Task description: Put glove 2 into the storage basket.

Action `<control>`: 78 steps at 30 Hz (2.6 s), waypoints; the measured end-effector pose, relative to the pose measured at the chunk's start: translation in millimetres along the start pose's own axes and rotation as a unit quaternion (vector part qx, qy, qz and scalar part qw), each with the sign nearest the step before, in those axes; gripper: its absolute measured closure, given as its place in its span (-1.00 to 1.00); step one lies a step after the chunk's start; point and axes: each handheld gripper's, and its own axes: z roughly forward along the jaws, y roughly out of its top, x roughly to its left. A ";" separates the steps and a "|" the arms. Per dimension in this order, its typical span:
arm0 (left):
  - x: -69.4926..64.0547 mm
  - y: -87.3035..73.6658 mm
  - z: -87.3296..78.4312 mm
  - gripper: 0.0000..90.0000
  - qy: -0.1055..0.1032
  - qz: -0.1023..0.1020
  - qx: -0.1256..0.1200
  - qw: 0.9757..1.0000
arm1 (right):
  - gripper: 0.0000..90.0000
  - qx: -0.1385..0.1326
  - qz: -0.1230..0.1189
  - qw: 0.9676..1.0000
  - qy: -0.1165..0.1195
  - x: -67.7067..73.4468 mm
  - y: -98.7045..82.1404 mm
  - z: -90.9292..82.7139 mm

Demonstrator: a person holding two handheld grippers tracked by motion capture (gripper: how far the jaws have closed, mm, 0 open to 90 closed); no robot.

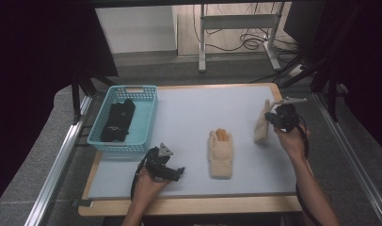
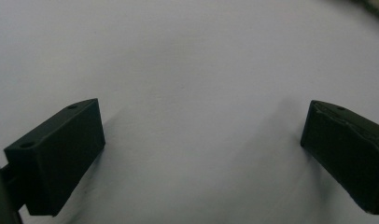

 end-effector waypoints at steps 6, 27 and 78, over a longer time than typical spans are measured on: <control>0.0 0.0 -0.1 -1.00 0.000 0.000 0.000 1.000 | 0.42 -0.005 -0.015 0.998 0.059 30.5 16.6 20.3; 0.0 0.0 0.0 -1.00 0.000 0.000 0.000 1.000 | -0.07 0.014 -0.046 0.998 0.035 20.6 -15.6 71.0; 0.2 0.0 -0.1 -1.00 0.000 0.001 0.000 1.000 | 0.33 -0.016 -0.160 0.948 0.276 136.5 -24.6 -18.1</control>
